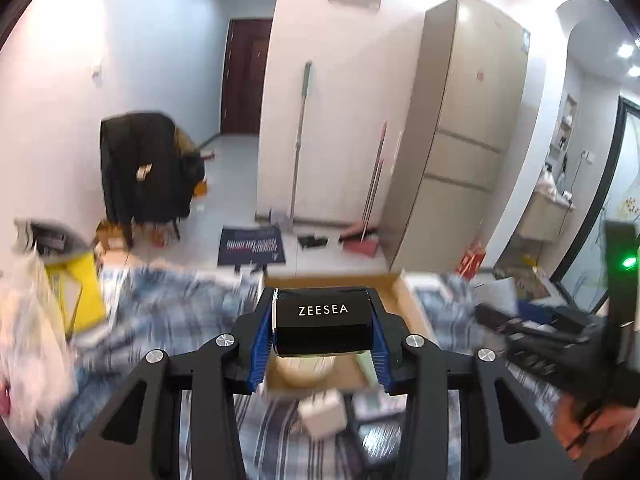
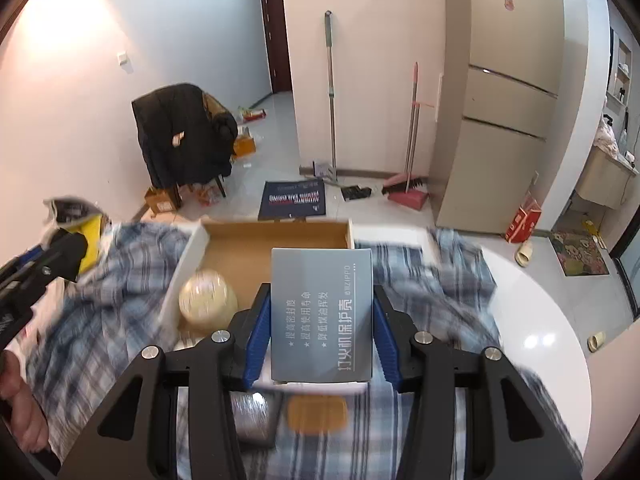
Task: Organize rigid objects
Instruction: 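Lift both held boxes and carry them over the cardboard box, then lower the ZEESEA box into the box and open the left tool while the right tool holds the card box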
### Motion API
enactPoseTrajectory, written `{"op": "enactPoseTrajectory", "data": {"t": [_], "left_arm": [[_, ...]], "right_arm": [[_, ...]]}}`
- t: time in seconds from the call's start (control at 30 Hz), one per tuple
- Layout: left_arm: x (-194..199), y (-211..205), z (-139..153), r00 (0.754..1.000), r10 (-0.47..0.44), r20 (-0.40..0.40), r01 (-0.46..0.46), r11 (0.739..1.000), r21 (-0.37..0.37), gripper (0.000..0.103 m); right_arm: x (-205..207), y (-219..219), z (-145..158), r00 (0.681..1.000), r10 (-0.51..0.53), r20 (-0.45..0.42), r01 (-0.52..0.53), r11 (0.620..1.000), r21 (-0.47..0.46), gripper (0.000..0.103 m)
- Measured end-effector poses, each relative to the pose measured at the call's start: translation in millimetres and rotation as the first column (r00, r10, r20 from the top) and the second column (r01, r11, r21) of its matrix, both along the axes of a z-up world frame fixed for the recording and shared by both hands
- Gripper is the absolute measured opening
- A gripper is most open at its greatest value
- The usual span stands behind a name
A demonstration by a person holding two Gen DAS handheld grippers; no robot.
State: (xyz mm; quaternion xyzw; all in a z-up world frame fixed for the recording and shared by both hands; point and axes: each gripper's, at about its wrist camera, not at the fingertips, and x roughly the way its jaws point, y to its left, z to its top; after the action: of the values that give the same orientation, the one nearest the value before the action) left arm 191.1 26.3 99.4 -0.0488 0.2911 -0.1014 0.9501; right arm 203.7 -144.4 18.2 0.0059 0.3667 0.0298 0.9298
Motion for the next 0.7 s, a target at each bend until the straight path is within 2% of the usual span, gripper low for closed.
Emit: {"op": "enactPoseTrajectory", "data": {"t": [0.13,0.2,0.27,0.3,0.33,0.4,0.53,0.7], "left_arm": [[27.3,-5.4,12.5,1.000,0.007,0.026,-0.006,1.000,-0.018,0.044],[46.9,-11.2,7.3,0.999,-0.047,0.007,0.047,0.999,-0.008,0.044],[70.8,-23.5,-4.4,0.987,-0.159,-0.016,0.160,0.985,0.061,0.044],[82.3,-25.6,-10.6,0.990,-0.139,-0.023,0.140,0.986,0.089,0.044],[97.2,-28.1,-20.9,0.994,-0.092,-0.062,0.100,0.986,0.134,0.044],[112.0,-30.2,-40.1,0.992,-0.077,-0.101,0.092,0.983,0.159,0.044],[133.7,-26.6,-91.2,0.982,-0.070,-0.178,0.090,0.991,0.104,0.044],[164.5,-10.8,-139.5,0.961,-0.070,-0.268,0.062,0.997,-0.037,0.044]], "right_arm": [[37.3,6.8,11.3,1.000,0.010,0.020,-0.011,0.999,0.045,0.045],[54.7,11.0,10.7,1.000,0.006,0.020,-0.006,0.999,0.031,0.045],[70.5,14.7,4.5,1.000,-0.001,0.011,0.001,1.000,0.007,0.045],[77.9,15.7,-0.2,1.000,-0.004,0.005,0.004,1.000,0.000,0.045],[85.8,16.4,-6.7,1.000,-0.008,-0.005,0.008,1.000,-0.004,0.045],[97.2,15.0,-21.0,0.999,-0.011,-0.032,0.011,1.000,0.001,0.045],[112.5,12.9,-61.9,0.993,0.006,-0.114,-0.005,1.000,0.008,0.045],[126.8,6.2,-96.0,0.977,-0.007,-0.211,0.013,1.000,0.025,0.045]]}}
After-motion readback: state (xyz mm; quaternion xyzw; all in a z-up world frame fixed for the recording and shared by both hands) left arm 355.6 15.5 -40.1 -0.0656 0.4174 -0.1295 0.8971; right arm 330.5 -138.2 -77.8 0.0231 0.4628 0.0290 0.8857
